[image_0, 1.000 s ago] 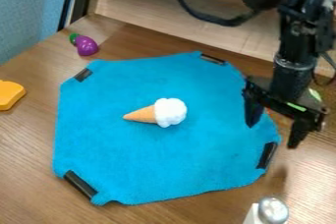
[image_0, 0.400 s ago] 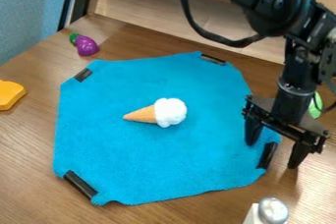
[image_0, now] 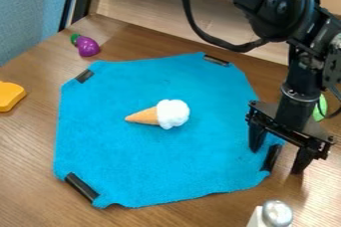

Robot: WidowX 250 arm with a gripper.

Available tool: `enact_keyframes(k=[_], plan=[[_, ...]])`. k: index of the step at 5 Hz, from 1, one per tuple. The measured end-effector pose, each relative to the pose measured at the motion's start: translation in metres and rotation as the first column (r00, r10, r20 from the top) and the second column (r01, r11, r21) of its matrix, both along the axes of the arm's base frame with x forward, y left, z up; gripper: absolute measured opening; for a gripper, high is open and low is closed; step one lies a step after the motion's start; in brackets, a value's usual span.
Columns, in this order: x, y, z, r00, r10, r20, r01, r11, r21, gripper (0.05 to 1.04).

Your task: Fold the cloth from right to left

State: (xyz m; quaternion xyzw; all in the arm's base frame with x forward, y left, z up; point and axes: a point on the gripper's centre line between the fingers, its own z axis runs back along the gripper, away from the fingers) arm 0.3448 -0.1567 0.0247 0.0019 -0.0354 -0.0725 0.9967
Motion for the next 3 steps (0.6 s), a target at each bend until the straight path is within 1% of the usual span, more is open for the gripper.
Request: enact_keyframes(k=[1,2,3], plan=[[-0.0010,0.0006,-0.0019,1.000,0.007,0.017,-0.007,1.000,-0.008,0.708],[-0.0028,0.0003,-0.0028,1.000,0.002,0.014,-0.002,1.000,-0.013,0.409],[-0.0037,0.0053,-0.0008,1.000,0.003,0.010,-0.003,1.000,-0.028,0.187]])
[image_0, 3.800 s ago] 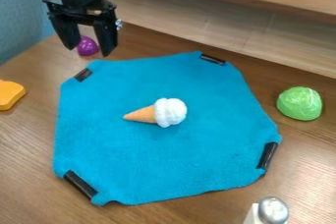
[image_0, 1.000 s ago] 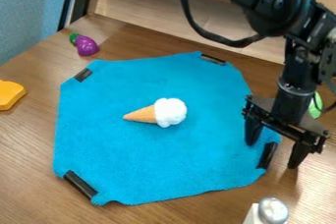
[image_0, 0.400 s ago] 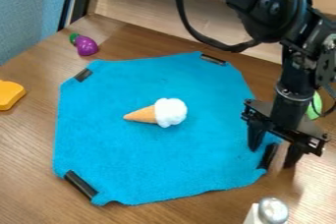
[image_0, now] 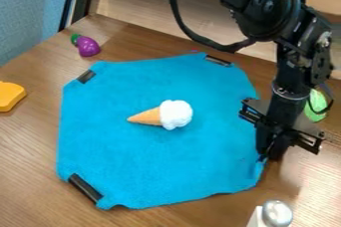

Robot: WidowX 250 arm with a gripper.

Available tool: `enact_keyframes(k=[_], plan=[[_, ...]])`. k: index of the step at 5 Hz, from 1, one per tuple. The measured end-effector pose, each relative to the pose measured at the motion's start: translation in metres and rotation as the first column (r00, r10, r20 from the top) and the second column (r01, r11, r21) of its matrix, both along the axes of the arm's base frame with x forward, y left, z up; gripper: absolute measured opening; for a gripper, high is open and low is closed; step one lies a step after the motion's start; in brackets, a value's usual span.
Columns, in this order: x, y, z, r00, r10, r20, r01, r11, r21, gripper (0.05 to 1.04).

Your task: Fold the cloth from right to left

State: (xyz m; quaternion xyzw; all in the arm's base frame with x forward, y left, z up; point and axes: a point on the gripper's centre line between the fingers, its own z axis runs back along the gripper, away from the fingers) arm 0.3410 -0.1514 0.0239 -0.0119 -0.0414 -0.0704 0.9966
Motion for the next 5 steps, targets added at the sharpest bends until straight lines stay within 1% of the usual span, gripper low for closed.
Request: enact_keyframes(k=[1,2,4,5], plan=[[-0.002,0.006,0.002,1.000,0.003,-0.020,-0.004,1.000,-0.012,0.081],[-0.001,0.020,0.023,1.000,0.003,-0.013,-0.004,0.999,-0.045,0.064],[0.005,0.065,0.073,0.999,0.026,0.037,-0.022,0.994,-0.104,0.063],[0.004,0.095,0.087,0.997,0.064,0.038,-0.059,0.992,-0.108,0.062]])
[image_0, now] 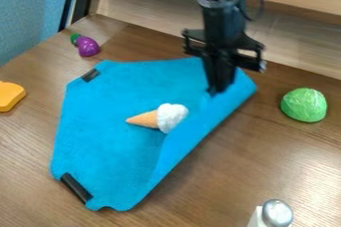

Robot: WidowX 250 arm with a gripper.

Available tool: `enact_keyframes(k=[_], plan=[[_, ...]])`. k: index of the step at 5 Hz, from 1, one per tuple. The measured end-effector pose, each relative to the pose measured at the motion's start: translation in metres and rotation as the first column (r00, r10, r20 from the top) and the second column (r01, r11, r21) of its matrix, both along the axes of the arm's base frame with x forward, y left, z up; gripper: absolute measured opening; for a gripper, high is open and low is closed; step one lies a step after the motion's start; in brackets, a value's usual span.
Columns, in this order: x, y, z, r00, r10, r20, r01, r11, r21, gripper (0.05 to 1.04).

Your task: Fold the cloth from right to left

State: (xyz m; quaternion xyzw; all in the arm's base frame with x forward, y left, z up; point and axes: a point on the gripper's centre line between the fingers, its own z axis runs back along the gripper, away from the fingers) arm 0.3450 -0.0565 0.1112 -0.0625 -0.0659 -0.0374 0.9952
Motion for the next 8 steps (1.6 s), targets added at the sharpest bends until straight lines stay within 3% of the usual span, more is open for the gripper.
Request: enact_keyframes(k=[2,3,6,8], plan=[[-0.003,0.049,0.017,0.997,0.081,0.009,-0.081,0.997,-0.004,0.062],[-0.008,0.071,0.017,0.993,0.117,-0.012,-0.117,0.993,-0.005,0.062],[-0.006,0.132,0.034,0.973,0.231,0.021,-0.231,0.973,0.001,0.062],[-0.008,0.155,0.006,0.965,0.258,-0.051,-0.259,0.966,0.000,0.062]])
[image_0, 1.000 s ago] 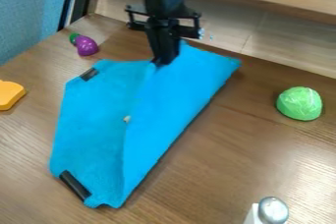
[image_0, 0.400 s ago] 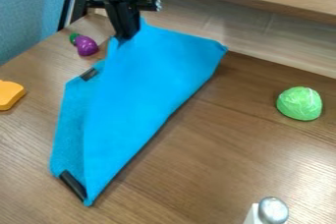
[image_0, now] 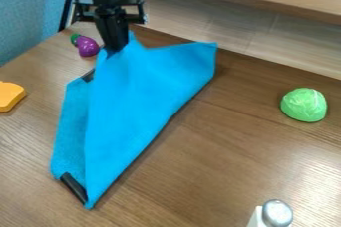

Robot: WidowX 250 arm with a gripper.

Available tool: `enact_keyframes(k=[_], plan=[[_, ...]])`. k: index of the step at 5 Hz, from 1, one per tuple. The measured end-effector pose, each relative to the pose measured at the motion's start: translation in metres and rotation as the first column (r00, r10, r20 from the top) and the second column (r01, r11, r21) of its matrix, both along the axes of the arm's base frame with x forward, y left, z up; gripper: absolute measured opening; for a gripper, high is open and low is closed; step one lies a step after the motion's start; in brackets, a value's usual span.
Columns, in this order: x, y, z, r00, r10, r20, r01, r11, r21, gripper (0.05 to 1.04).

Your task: Fold the cloth from right to left

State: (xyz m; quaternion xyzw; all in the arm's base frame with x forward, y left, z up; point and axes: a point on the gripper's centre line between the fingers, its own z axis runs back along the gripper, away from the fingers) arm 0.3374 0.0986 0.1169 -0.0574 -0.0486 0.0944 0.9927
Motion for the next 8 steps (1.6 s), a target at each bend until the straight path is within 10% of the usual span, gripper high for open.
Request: enact_keyframes(k=[4,6,8], plan=[[-0.008,0.034,-0.059,0.999,-0.045,-0.019,0.048,0.974,0.223,0.089],[-0.017,0.032,-0.067,0.999,-0.022,-0.031,0.028,0.982,0.186,0.501],[-0.022,0.028,-0.039,0.998,0.031,0.057,-0.035,0.996,0.079,1.001]])
